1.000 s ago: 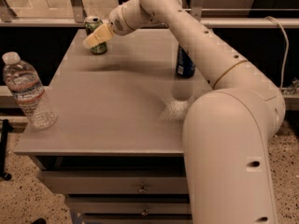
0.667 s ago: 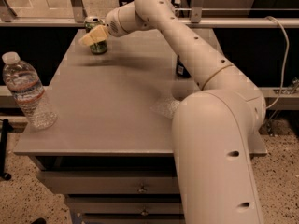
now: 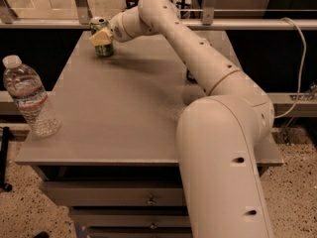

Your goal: Pick green can

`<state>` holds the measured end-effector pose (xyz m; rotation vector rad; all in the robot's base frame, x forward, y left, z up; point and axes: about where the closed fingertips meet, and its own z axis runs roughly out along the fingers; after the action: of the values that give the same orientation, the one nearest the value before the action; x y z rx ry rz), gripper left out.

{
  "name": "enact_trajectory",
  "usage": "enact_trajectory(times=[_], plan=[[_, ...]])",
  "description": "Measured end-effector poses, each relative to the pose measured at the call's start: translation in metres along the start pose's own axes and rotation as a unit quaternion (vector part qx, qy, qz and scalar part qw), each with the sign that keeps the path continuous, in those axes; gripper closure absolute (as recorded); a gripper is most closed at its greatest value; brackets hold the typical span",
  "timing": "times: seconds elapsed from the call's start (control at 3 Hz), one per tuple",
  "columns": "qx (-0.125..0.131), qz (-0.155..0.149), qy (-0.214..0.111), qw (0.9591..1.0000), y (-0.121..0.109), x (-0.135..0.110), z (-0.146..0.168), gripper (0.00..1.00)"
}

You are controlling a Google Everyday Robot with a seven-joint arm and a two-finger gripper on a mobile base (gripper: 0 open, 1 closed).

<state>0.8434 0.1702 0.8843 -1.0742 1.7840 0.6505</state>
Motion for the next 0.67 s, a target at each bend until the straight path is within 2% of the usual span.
enact_trajectory(times=[0.33, 0.67], plan=[[-0.014, 0.002, -0.02, 0.9997, 0.003, -0.01, -0.025, 0.88], [-0.043, -0.008, -0.043, 0.9981, 0.019, -0.027, -0.071, 1.0]])
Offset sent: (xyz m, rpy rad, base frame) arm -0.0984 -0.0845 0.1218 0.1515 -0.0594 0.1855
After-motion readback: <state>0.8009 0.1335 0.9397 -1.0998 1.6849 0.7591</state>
